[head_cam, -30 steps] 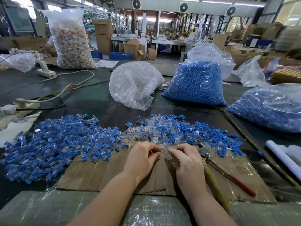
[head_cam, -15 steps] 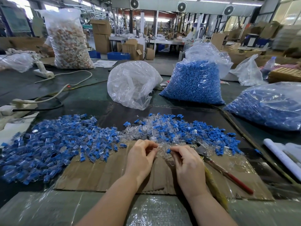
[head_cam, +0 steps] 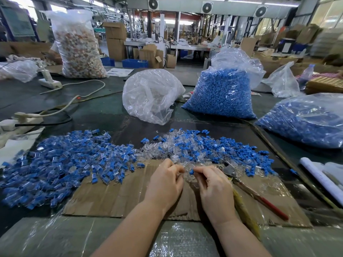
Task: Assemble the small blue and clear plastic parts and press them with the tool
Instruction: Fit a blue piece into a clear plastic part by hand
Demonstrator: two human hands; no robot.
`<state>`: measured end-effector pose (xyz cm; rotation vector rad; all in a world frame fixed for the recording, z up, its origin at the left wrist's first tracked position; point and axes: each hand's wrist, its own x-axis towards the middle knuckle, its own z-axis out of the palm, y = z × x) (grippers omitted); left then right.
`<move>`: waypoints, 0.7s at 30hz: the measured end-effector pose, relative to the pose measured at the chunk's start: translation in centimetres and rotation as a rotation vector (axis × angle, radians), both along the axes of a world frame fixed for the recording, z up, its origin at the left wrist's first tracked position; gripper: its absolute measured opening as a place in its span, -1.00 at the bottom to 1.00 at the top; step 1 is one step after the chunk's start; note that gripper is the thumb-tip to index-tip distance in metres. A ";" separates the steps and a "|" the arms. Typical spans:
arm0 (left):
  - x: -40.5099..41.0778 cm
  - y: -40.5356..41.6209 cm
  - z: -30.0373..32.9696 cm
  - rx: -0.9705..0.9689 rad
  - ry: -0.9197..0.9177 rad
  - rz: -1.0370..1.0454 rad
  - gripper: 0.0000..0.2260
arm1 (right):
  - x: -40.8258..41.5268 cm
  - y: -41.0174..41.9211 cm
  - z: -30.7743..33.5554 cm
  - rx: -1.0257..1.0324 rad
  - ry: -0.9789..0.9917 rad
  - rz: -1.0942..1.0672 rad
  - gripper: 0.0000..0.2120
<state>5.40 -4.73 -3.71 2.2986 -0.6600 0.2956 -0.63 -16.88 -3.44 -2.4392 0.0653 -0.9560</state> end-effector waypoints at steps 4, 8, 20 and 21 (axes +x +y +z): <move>0.0 0.0 0.3 -0.078 0.041 0.044 -0.91 | 0.0 -0.1 0.0 0.032 0.009 0.010 -0.90; 0.0 0.0 1.0 -0.378 0.319 0.086 -0.90 | 0.0 -0.1 0.0 0.077 0.024 0.001 -0.96; -0.6 0.2 1.1 -0.642 0.602 -0.158 -0.86 | 0.1 0.3 0.0 0.010 0.071 -0.007 -0.80; -0.6 0.2 1.0 -0.626 0.593 -0.174 -0.86 | 0.0 0.3 0.0 -0.001 0.072 -0.010 -0.79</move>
